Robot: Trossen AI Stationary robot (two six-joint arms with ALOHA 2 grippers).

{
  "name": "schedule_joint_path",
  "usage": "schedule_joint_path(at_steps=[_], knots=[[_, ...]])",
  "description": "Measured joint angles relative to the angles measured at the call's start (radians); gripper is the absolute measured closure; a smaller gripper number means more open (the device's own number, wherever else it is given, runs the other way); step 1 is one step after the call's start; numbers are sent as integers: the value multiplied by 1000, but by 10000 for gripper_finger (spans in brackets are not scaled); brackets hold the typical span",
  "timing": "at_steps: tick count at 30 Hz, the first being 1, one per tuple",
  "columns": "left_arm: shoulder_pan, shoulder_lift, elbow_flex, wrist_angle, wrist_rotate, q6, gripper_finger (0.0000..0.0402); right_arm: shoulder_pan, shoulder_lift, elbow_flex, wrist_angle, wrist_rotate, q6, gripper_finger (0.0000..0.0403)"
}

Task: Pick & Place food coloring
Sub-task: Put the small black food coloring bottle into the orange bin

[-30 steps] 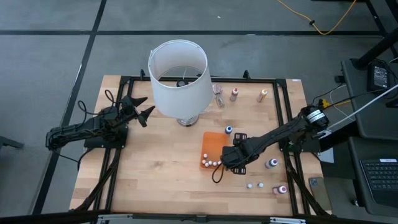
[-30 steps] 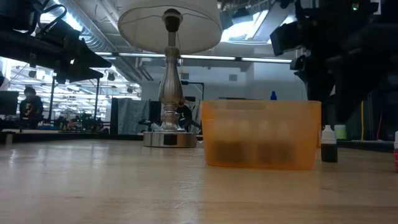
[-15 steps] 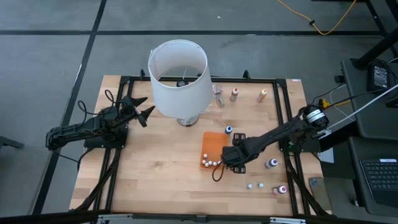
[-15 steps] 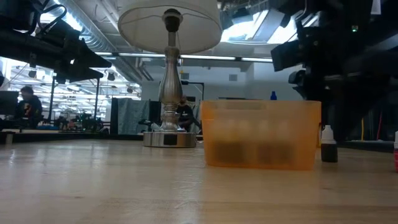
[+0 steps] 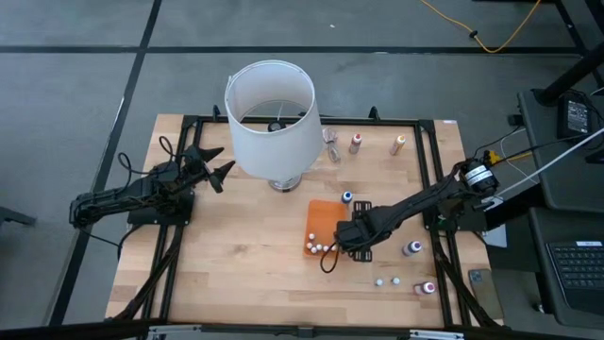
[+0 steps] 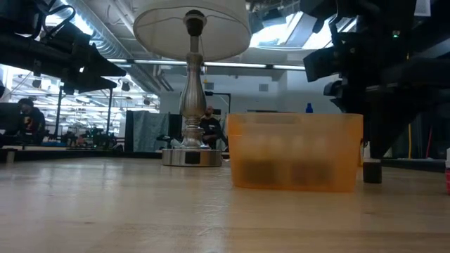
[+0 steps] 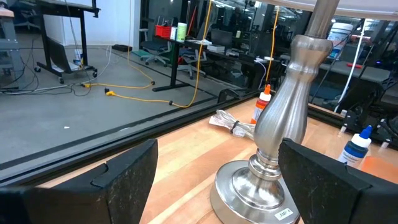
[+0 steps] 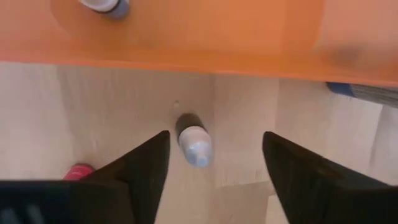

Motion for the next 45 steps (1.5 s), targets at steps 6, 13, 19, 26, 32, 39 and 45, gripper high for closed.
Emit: schedule_joint_path(at_steps=[6, 13, 19, 26, 32, 39, 45], knots=[[0, 0, 0, 0, 0, 0, 80, -3, 0, 0, 0, -16, 22, 222], [0, 0, 0, 0, 0, 0, 80, -2, 0, 0, -2, -27, 24, 283], [0, 0, 0, 0, 0, 0, 79, -2, 0, 1, -15, -27, 25, 341], [0, 0, 0, 0, 0, 0, 80, 4, 2, 36, -64, -28, 26, 349], [0, 0, 0, 0, 0, 0, 80, 4, 2, 79, -124, -28, 33, 343], [0, 0, 0, 0, 0, 0, 80, 4, 2, 182, -274, -43, 33, 347], [0, 0, 0, 0, 0, 0, 79, 4, 6, 320, -383, -46, 48, 345]])
